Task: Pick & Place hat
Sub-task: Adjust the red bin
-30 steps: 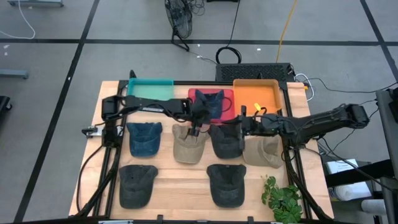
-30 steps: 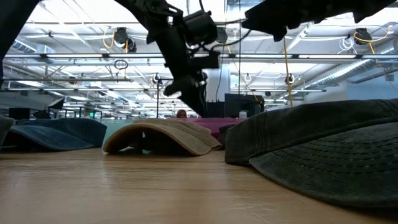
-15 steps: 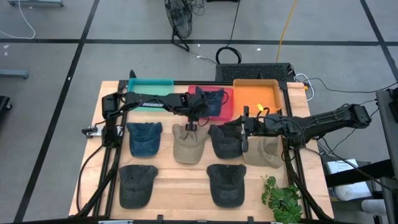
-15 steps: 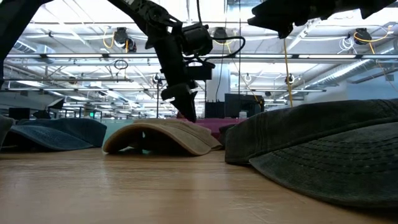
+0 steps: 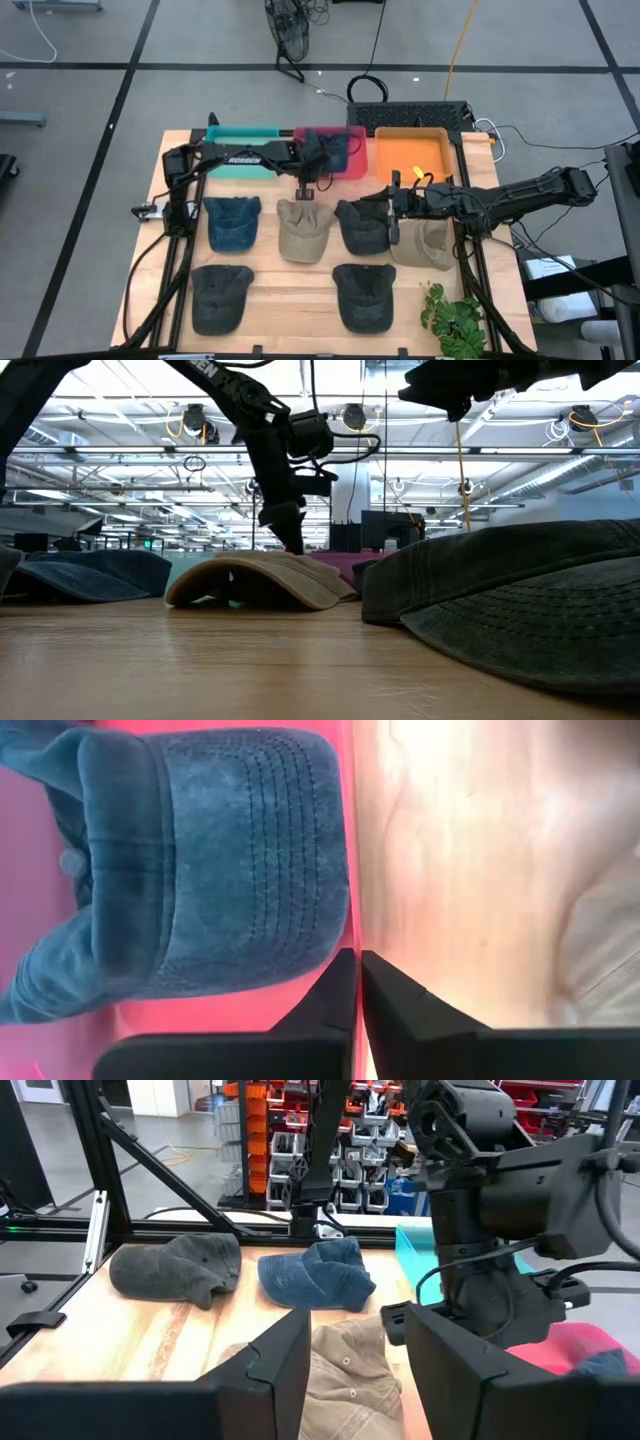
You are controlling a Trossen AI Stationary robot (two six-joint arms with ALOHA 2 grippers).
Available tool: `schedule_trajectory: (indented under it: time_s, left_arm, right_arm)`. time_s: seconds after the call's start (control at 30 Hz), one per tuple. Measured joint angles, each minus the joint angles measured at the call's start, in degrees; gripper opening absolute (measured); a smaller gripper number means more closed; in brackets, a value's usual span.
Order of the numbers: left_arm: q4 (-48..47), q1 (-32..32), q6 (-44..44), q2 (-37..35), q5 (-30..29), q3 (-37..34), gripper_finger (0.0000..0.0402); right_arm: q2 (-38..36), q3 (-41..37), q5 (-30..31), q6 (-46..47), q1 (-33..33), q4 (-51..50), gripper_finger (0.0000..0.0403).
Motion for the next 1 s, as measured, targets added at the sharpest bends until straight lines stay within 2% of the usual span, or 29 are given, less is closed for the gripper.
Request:
schedule_trajectory:
  time_s: [0.13,0.3,0.5,0.7,1.0]
  left_arm:
    - [0.4,1.9,2.9,0.0,0.3,0.0,0.0018]
    - [0.9,5.0,3.5,0.0,4.5,0.0,0.0006]
    - [1.2,6.3,1.6,0.0,6.7,0.0,0.0025]
    - [1.2,5.3,1.1,0.0,5.3,0.0,0.0043]
    - [1.2,3.1,2.0,-0.5,0.8,-0.1,0.0095]
  right_arm:
    - [0.0,0.0,0.0,0.0,0.0,0.0,0.0141]
    - [0.0,0.0,0.0,0.0,0.0,0.0,0.0141]
    - [0.0,0.0,0.0,0.0,0.0,0.0,0.0141]
    - [0.0,0.0,0.0,0.1,0.0,-0.4,0.0141]
    - [0.0,0.0,0.0,0.4,0.0,-0.9,0.0141]
